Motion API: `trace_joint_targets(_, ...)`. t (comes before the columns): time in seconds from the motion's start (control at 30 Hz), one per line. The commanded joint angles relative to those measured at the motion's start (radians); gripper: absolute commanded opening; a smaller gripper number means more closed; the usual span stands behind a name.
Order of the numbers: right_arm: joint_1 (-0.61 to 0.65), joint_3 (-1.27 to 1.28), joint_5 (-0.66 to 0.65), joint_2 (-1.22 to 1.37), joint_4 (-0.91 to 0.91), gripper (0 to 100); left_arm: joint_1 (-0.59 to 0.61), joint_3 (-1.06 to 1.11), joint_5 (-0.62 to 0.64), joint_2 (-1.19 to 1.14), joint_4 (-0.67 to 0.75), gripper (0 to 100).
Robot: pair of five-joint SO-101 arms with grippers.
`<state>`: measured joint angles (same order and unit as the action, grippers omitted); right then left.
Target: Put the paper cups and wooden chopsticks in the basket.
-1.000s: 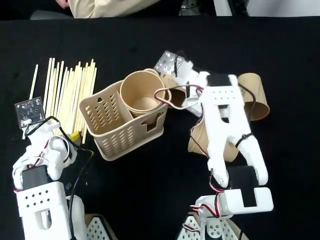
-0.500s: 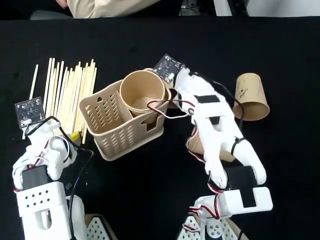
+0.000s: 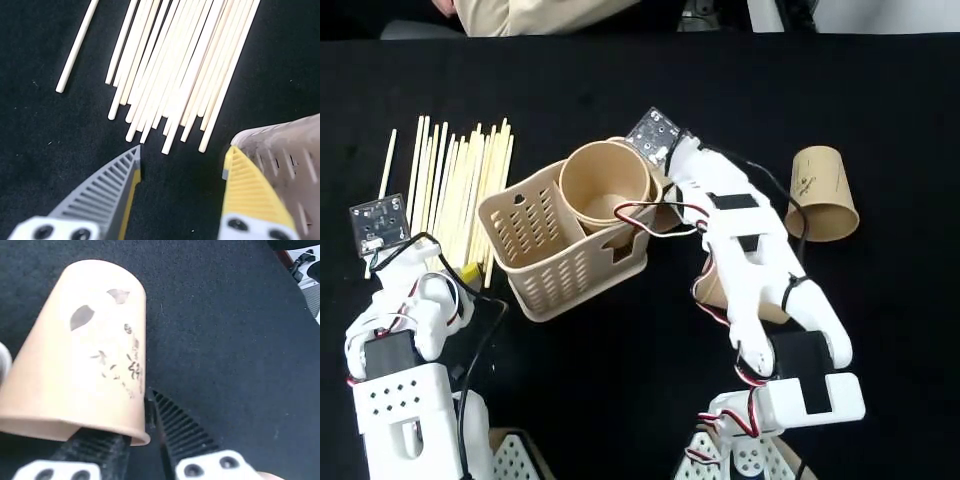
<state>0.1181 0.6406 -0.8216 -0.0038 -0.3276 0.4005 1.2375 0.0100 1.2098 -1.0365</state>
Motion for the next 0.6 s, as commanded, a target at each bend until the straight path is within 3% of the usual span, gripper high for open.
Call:
trace_joint_targets(0.0,-0.058,-0.001,0.009,-0.015,0.009,1.1,-0.001,-0.002,0.011,0.008,0.018,26)
trace_joint_targets(0.17,-0.103,-0.041,0.011,-0.038,-0.1,1.1,-0.001,-0.002,0.011,0.008,0.018,26)
trace_joint_targets(0.33,-0.152,-0.127,0.117,-0.147,-0.261,1.1,-0.001,-0.002,0.011,0.008,0.018,26)
trace_joint_targets(0.57,-0.183,-0.351,0.236,-0.325,-0.634,1.1,-0.001,-0.002,0.011,0.008,0.018,26)
